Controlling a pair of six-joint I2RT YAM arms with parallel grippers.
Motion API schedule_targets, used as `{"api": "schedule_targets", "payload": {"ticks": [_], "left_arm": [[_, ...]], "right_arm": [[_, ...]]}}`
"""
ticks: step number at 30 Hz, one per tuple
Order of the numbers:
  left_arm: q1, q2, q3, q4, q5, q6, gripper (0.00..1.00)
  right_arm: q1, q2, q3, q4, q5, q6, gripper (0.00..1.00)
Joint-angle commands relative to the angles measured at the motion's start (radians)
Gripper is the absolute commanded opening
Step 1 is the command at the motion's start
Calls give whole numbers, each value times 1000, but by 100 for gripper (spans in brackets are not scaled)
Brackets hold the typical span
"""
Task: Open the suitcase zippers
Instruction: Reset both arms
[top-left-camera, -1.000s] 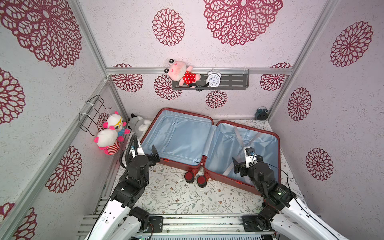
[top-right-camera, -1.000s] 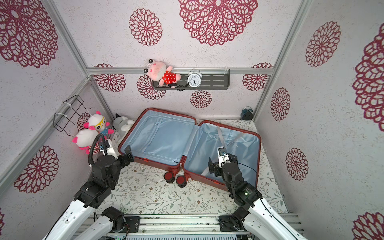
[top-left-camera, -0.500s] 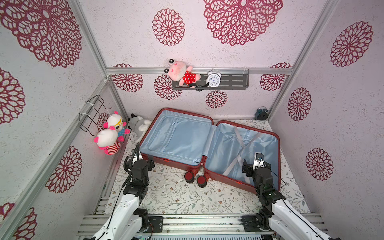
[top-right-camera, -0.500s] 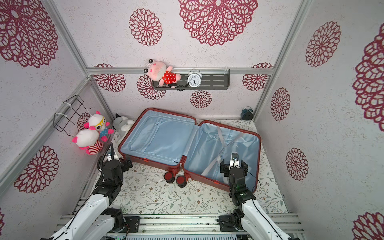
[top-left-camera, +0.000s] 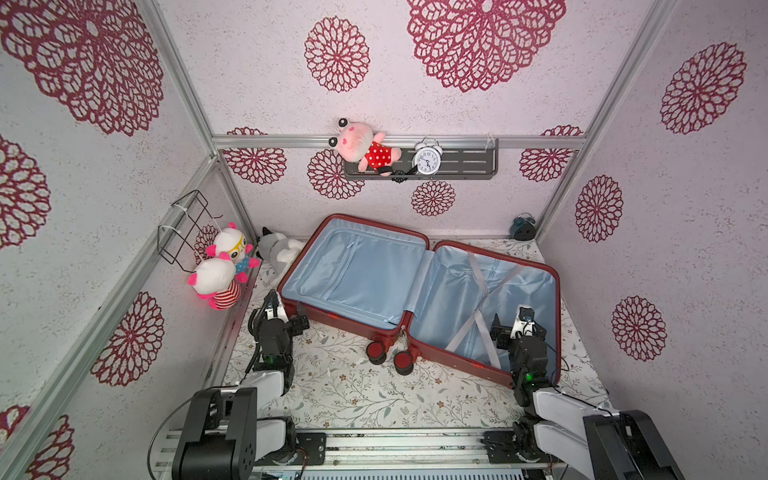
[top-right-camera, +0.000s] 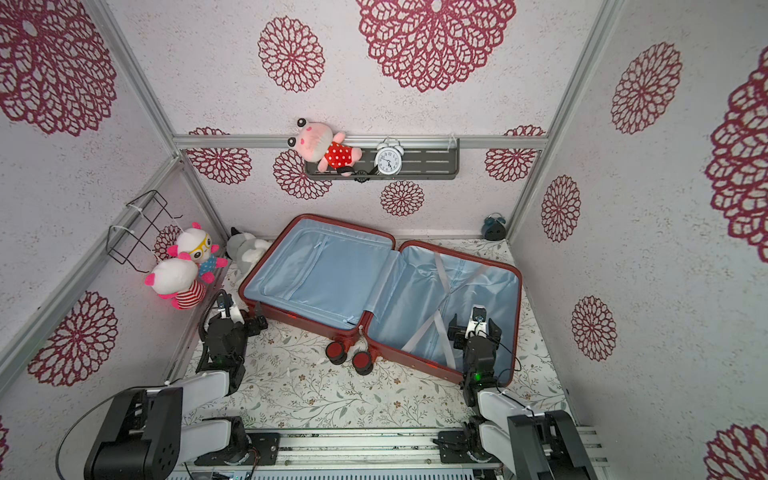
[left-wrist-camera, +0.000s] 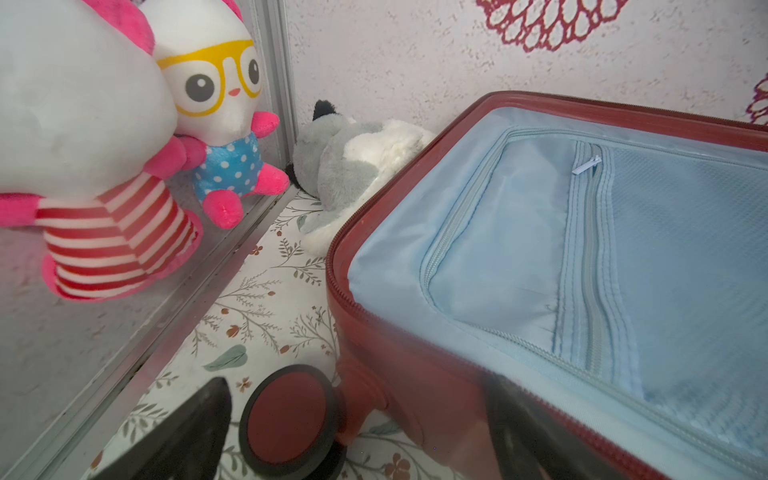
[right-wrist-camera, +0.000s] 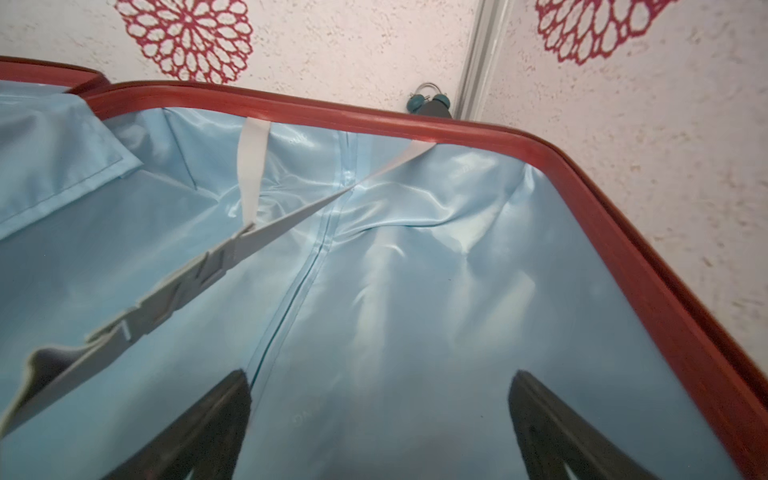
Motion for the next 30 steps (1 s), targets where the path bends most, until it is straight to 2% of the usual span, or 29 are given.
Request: {"api": "schedule_targets", "payload": {"ticks": [1,6,10,17,20,25,27,28,30], "left_arm": [[48,57,19,155,86,7,98],[64,253,38,327,189,47,98],[64,220,124,105,171,27,98],[64,242,161,75,133,22,98],[64,240,164,62,129,20,98],[63,239,164,65,128,21,98],[64,240,163,64,127,21,98],[64,238,162,65,128,21,98],[64,238,162,65,127,21,98]], "right_arm": [[-5,97,26,199,-44,-38,99],[-3,163,108,127,-51,-70,99],[-7,155,81,173,-29,-57,99],[-50,165,72,209,-44,-31,99],[-70,274,-1,468,-9,-21,99],[-110,438,10,611,-92,-14,99],[-116,384,45,457,-92,1,99],[-116,402,72,444,-92,-4,99],[-119,386,142,282,-81,8,99]]}}
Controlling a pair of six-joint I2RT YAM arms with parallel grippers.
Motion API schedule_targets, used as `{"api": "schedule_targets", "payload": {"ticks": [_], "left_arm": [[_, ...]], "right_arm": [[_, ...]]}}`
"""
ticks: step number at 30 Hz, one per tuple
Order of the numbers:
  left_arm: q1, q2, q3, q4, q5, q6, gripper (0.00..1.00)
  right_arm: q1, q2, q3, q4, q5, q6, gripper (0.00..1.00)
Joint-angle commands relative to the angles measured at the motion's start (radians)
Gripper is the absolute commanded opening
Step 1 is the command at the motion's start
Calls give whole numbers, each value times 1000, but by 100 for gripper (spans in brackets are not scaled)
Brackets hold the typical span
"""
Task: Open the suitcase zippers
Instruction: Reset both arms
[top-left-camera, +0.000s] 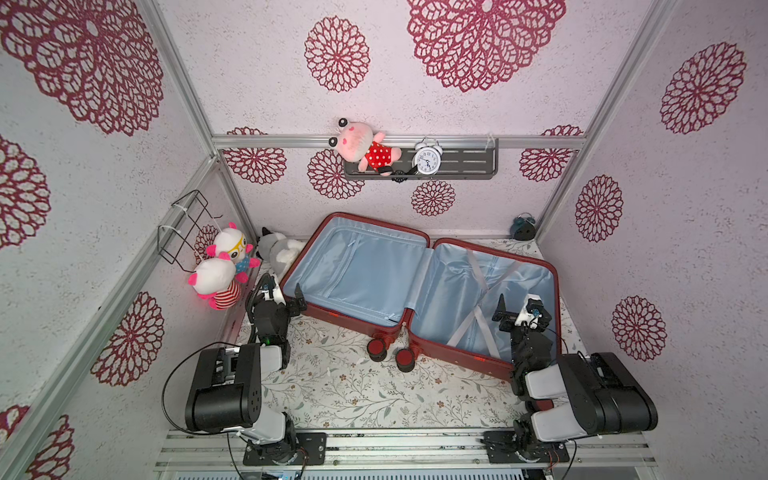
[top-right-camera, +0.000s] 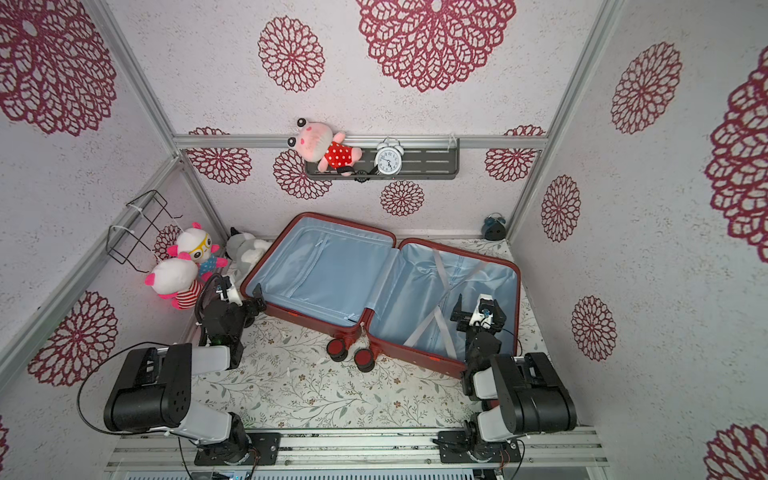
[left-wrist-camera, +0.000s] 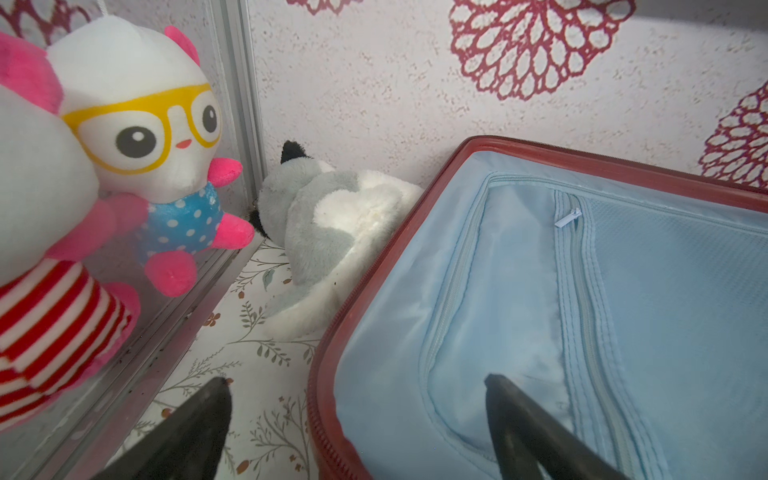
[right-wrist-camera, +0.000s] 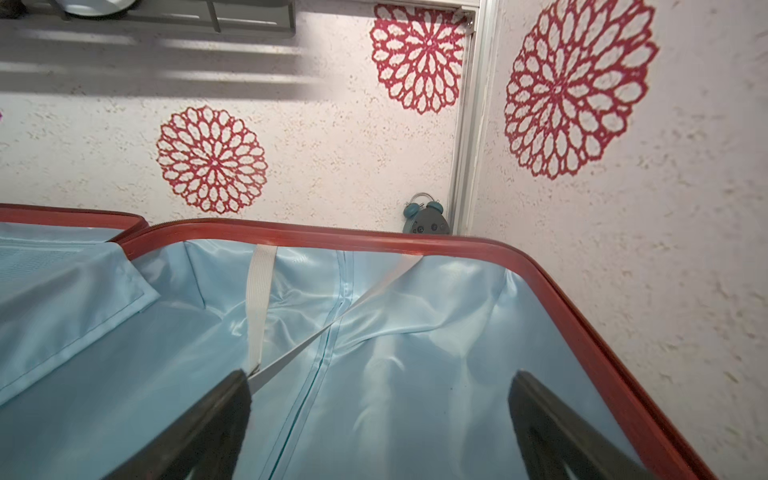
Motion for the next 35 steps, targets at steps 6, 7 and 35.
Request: {"api": "schedule_targets", "payload": {"ticks": [6,7,35], "left_arm": [[1,13,7,-62,-12,22,98],[2,13,6,-63,-14,22,98],[1,13,9,-66,-18,20,98]], "right_arm": [[-23,47,117,-300,8,27,99],[-23,43,118,-310,7,26,99],[-23,45,120,-307,4,25,99]]}}
